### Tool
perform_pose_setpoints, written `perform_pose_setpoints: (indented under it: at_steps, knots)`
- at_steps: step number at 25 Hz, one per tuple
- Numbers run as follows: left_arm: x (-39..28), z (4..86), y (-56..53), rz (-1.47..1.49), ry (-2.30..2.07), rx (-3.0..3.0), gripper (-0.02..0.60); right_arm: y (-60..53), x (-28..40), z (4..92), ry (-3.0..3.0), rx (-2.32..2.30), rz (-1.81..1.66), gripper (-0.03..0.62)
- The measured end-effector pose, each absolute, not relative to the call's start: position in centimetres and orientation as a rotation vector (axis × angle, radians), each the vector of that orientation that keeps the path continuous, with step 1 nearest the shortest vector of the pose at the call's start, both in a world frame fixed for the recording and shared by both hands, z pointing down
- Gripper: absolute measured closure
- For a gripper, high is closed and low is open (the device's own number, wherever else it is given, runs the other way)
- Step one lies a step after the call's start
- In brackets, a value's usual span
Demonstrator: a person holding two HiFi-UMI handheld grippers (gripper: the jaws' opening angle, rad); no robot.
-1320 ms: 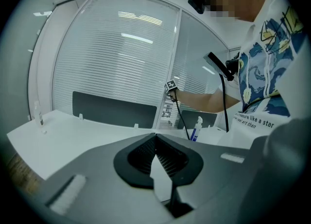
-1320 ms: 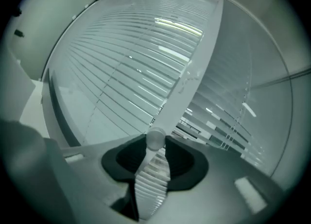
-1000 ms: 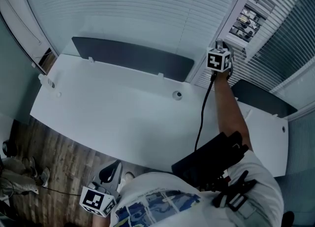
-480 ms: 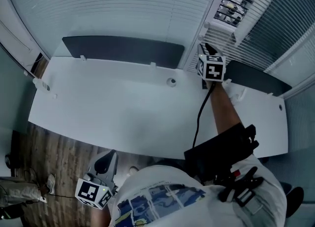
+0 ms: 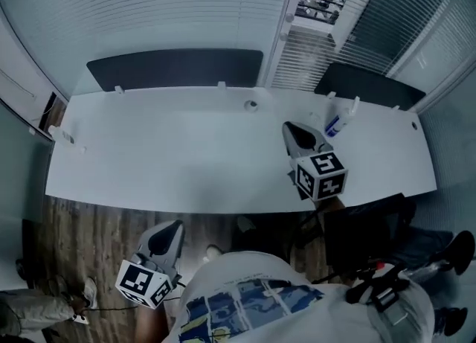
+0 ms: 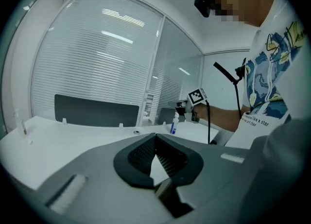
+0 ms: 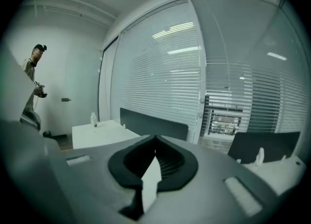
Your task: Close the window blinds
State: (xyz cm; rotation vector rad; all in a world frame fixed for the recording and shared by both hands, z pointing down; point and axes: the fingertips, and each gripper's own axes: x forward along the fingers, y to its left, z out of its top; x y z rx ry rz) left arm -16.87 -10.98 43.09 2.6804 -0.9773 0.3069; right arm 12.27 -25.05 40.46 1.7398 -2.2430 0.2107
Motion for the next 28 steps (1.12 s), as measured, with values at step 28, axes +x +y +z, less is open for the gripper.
perform_pose_setpoints:
  at_steps: [28]
  knots:
    - [-6.5, 40.2, 13.8, 0.425, -0.563, 2.907, 0.580, 13.6, 10.1, 38.8, -2.372, 1.682, 0.182, 0.591]
